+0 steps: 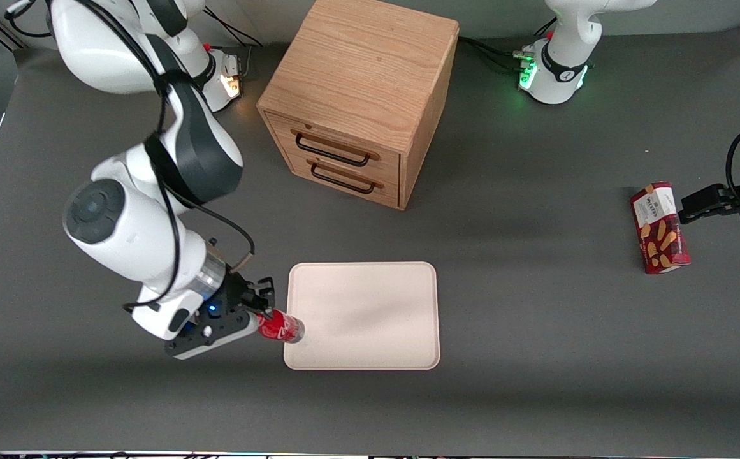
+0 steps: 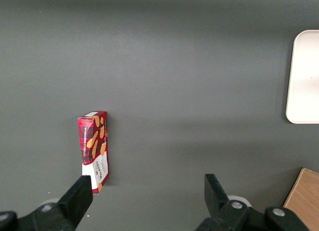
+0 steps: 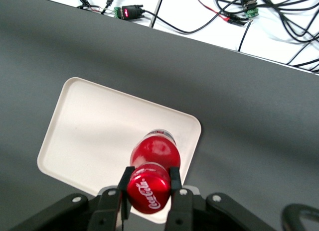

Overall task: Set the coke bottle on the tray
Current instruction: 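Lift the red bottle and carry it onto the cream tray, then lower the bottle onto the tray edge and open the right gripper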

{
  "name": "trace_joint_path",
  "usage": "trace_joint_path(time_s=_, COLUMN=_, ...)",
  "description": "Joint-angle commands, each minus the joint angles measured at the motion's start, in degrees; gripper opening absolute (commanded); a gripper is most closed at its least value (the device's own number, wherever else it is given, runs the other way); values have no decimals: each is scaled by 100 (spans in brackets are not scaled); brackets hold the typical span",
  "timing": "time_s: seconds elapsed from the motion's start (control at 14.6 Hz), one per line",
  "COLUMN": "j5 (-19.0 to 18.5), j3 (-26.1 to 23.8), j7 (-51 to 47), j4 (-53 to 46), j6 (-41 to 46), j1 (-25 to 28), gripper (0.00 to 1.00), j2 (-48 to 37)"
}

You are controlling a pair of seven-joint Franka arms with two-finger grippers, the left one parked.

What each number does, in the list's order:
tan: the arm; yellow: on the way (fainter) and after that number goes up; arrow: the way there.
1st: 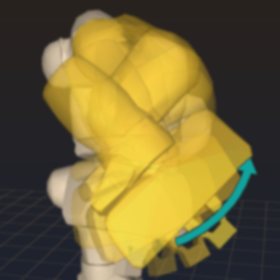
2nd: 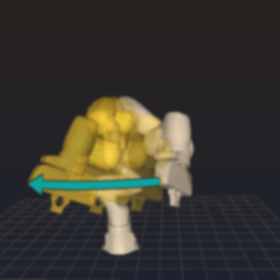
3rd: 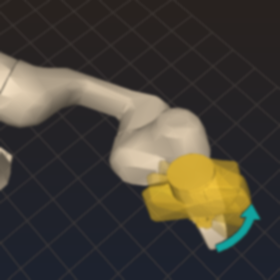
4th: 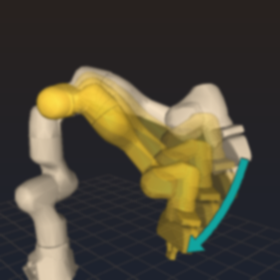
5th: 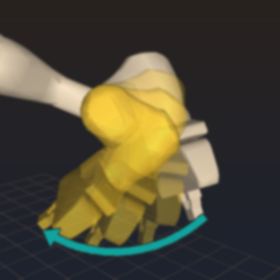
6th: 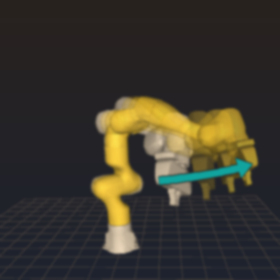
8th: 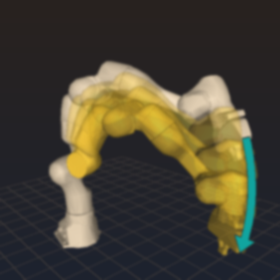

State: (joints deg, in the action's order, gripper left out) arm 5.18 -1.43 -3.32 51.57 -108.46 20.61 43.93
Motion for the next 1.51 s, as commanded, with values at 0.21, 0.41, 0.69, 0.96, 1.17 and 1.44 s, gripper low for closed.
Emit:
trace_joint_path(time_s=0.21, j5=1, j3=-24, j7=-117, j4=-236, j6=-325, j1=127, gripper=0, j2=591)
trace_joint_path(time_s=0.41, j5=-8, j3=-15, j7=-99, j4=-78, j6=-333, j1=127, gripper=0, j2=661)
trace_joint_path(time_s=0.69, j5=-298, j3=-6, j7=-160, j4=63, j6=-377, j1=127, gripper=0, j2=749)
trace_joint_path(time_s=0.96, j5=-307, j3=-6, j7=-389, j4=459, j6=-860, j1=136, gripper=0, j2=749)
trace_joint_path(time_s=1.17, j5=-534, j3=-6, j7=-406, j4=477, j6=-870, j1=136, gripper=0, j2=758)
trace_joint_path(time_s=1.44, j5=-562, j3=-6, j7=-424, j4=494, j6=-1062, j1=136, gripper=100, j2=767)
